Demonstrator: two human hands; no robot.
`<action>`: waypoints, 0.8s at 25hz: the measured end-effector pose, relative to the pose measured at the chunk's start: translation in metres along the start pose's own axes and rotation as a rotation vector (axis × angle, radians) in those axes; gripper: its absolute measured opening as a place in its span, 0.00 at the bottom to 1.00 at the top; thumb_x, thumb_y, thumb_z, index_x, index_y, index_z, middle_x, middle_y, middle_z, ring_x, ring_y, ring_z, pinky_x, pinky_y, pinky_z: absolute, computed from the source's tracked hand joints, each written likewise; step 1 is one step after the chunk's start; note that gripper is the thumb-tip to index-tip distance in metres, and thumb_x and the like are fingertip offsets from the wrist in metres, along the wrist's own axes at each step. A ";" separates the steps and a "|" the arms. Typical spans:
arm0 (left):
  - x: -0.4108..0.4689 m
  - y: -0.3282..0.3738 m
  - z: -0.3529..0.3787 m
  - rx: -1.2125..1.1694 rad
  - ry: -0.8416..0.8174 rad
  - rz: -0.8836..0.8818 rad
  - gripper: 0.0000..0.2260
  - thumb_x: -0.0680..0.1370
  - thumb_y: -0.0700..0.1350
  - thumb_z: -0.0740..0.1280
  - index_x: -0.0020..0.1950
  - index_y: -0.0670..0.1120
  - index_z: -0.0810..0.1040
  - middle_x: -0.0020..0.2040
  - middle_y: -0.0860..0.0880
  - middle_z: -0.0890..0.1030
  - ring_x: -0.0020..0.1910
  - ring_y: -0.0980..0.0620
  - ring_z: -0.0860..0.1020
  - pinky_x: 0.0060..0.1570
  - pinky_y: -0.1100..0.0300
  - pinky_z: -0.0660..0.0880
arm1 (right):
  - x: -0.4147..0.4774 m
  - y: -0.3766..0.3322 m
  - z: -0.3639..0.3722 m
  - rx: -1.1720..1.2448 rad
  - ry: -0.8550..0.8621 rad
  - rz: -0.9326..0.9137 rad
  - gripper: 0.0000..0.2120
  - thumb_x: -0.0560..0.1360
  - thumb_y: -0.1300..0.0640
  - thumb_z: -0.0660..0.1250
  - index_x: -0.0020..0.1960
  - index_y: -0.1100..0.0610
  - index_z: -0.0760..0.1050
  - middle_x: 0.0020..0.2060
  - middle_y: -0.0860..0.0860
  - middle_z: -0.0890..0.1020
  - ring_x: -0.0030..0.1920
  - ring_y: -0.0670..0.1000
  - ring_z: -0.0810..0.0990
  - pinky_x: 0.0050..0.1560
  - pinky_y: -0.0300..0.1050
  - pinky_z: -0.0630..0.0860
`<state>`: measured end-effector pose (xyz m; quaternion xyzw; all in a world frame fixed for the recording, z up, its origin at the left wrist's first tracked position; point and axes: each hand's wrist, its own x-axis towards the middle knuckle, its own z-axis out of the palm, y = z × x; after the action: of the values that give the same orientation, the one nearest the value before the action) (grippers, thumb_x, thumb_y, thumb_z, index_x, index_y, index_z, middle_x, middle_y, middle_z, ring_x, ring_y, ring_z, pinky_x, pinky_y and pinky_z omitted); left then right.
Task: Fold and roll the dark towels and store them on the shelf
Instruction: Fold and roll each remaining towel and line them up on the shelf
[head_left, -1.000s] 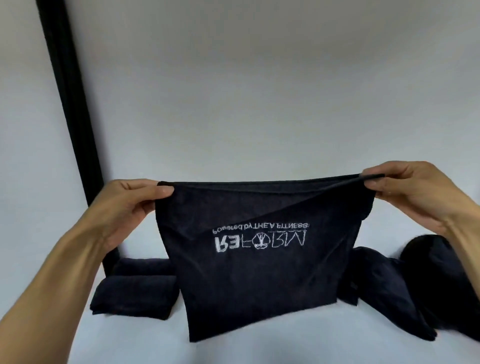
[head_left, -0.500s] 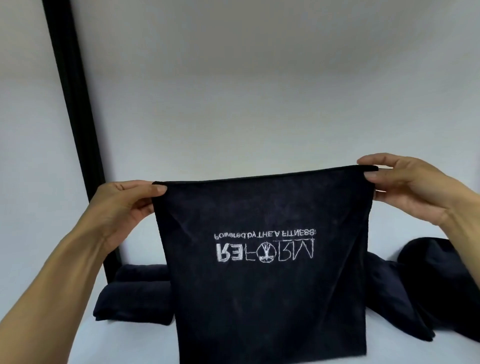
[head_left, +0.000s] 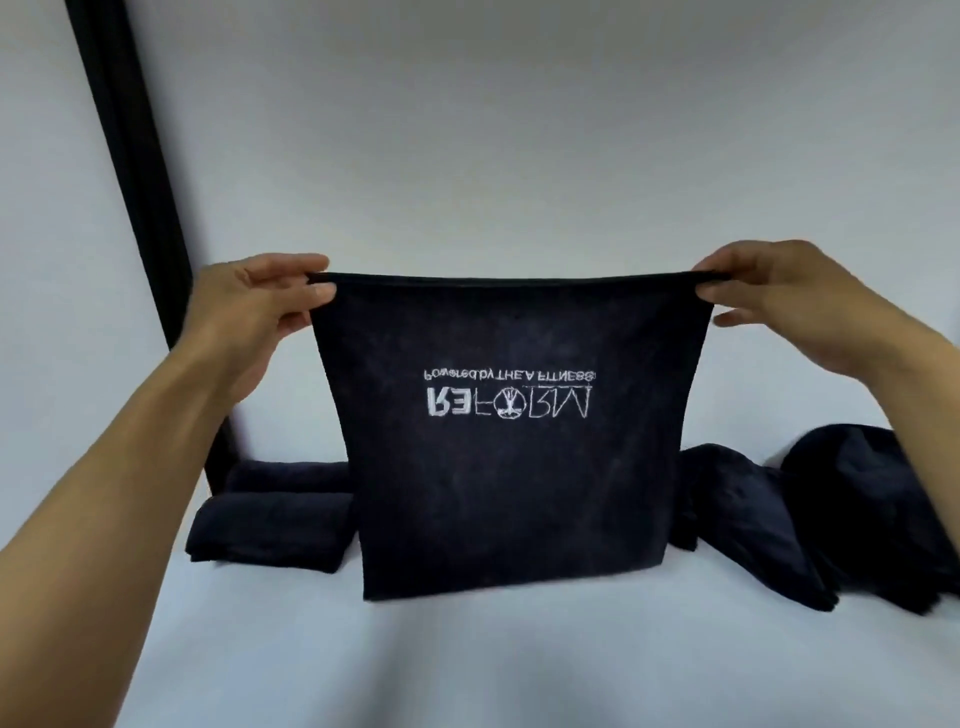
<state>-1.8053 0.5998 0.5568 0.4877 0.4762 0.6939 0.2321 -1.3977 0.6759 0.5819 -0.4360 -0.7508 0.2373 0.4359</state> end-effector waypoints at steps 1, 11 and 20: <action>-0.003 0.000 -0.004 -0.034 -0.014 0.018 0.09 0.72 0.34 0.72 0.50 0.43 0.83 0.42 0.48 0.83 0.46 0.51 0.82 0.51 0.61 0.79 | -0.005 0.002 0.001 0.173 0.018 -0.005 0.06 0.78 0.64 0.65 0.49 0.56 0.79 0.46 0.50 0.83 0.48 0.50 0.82 0.50 0.44 0.78; -0.022 -0.029 -0.002 0.452 -0.092 0.124 0.07 0.74 0.40 0.73 0.51 0.46 0.84 0.42 0.51 0.85 0.40 0.60 0.82 0.43 0.75 0.75 | -0.023 0.032 0.018 0.208 0.136 0.081 0.05 0.75 0.60 0.70 0.45 0.51 0.79 0.38 0.44 0.81 0.41 0.45 0.75 0.43 0.40 0.69; 0.017 -0.016 0.028 0.686 -0.074 0.213 0.04 0.80 0.41 0.64 0.48 0.45 0.79 0.44 0.46 0.81 0.42 0.47 0.80 0.41 0.63 0.76 | 0.003 0.028 0.028 0.161 0.256 0.090 0.05 0.80 0.60 0.60 0.50 0.53 0.74 0.45 0.49 0.79 0.47 0.50 0.78 0.48 0.45 0.75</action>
<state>-1.7898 0.6326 0.5521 0.6088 0.6193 0.4958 -0.0016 -1.4098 0.6938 0.5484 -0.4596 -0.6475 0.2583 0.5503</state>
